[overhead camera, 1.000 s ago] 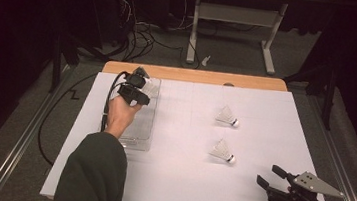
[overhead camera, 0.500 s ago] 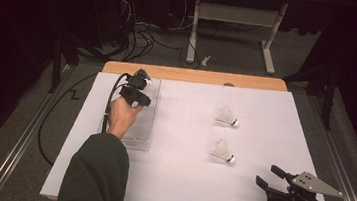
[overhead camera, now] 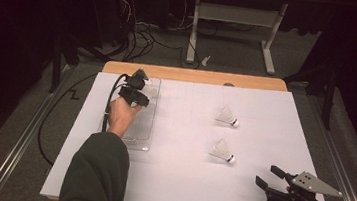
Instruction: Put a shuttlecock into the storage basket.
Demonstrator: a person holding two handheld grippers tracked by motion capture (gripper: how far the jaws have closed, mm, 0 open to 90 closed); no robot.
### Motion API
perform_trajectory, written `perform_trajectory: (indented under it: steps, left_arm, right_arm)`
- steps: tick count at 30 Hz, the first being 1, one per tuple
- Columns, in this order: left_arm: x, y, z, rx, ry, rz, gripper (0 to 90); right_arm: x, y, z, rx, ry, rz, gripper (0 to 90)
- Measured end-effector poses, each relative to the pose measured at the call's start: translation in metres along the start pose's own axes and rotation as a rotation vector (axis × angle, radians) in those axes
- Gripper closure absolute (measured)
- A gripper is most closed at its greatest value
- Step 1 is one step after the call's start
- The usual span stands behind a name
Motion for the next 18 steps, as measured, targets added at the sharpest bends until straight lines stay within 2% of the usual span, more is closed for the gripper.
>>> perform_trajectory:
  steps: [1, 2, 5, 11, 15, 18]
  left_arm:
    - [-0.001, 0.000, -0.001, -0.002, 0.015, -0.005, 57.8]
    - [0.000, 0.000, -0.002, 0.000, 0.015, -0.008, 57.8]
    - [0.002, 0.000, -0.003, -0.002, 0.008, -0.001, 49.5]
    - [0.005, -0.002, 0.002, -0.005, -0.005, 0.003, 46.6]
    - [0.005, -0.006, 0.010, 0.010, -0.003, -0.004, 43.5]
    - [0.004, -0.008, 0.016, 0.046, 0.008, -0.002, 41.8]
  right_arm:
    - [0.000, 0.000, 0.000, -0.001, 0.001, 0.000, 30.7]
    - [0.000, 0.000, 0.000, -0.001, 0.001, 0.000, 30.7]
    - [0.000, 0.000, 0.000, 0.000, 0.004, 0.000, 30.7]
    - [0.000, 0.000, -0.001, -0.003, 0.008, -0.004, 30.6]
    - [0.000, 0.000, -0.001, -0.001, 0.008, 0.000, 30.7]
    - [0.000, 0.000, -0.001, -0.003, 0.012, -0.005, 30.7]
Point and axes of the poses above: each handheld gripper's, and its own axes: z roughly backward along the jaws, y roughly out of its top, x roughly to its right, the point moved 10 cm from there along -z, roughly forward along the jaws, and after that the axes turned 12 degrees about -x, right-handed, at the moved point
